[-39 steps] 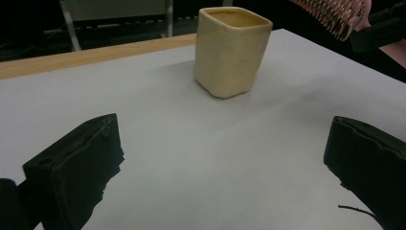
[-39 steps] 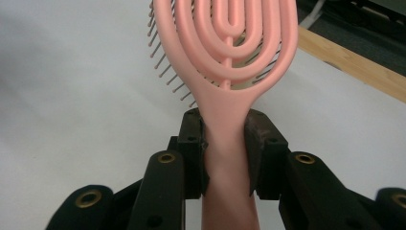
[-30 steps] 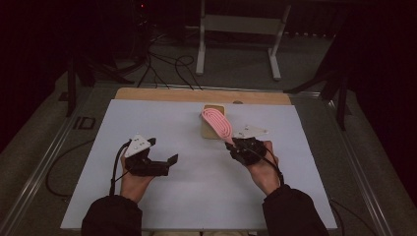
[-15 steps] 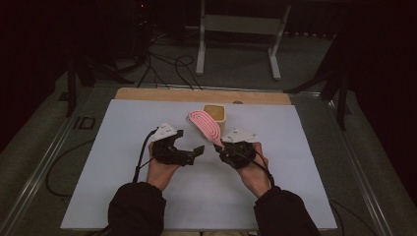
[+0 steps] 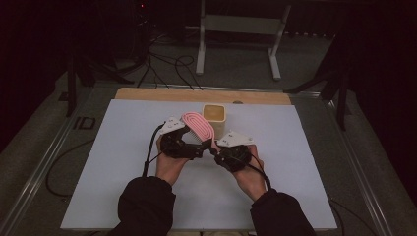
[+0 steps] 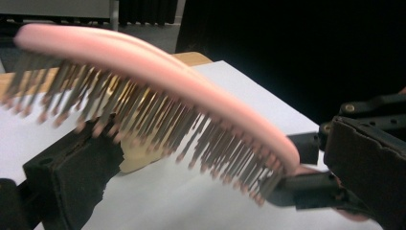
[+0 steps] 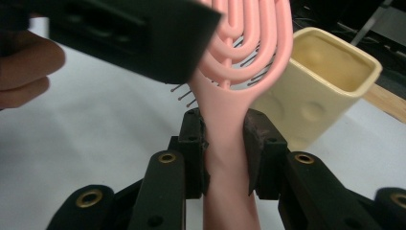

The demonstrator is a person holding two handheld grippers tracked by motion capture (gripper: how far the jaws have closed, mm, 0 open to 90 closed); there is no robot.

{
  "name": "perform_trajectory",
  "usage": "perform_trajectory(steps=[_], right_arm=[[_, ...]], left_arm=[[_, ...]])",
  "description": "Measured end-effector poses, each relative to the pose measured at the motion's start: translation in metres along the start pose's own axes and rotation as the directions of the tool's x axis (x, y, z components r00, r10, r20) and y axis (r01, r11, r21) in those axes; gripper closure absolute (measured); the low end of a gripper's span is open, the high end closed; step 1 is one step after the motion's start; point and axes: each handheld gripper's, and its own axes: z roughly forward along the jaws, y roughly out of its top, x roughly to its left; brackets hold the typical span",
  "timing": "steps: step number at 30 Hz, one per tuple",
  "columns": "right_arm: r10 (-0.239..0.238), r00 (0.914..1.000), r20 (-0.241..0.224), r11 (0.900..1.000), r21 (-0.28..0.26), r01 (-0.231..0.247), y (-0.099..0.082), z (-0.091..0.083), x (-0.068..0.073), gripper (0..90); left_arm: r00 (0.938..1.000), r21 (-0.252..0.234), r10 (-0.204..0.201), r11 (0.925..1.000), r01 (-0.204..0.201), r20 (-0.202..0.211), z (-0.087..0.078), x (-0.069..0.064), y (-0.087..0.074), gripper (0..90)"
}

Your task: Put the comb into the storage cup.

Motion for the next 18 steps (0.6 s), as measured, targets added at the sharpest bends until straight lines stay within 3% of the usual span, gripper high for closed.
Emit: perform_trajectory(steps=[7,18], right_arm=[[-0.018,0.9997,-0.015,0.9998,-0.008,0.018,0.0011,0.0014,0.0046,70.9],[-0.036,0.9993,0.003,0.9992,-0.017,0.036,-0.0008,0.0029,0.0097,71.1]], left_arm=[[0.9998,0.007,-0.019,0.9998,0.019,-0.002,-0.0006,0.0009,0.0016,4.2],[0.9981,0.000,-0.028,0.9996,0.028,-0.055,-0.0036,-0.0007,0.0012,14.9]])
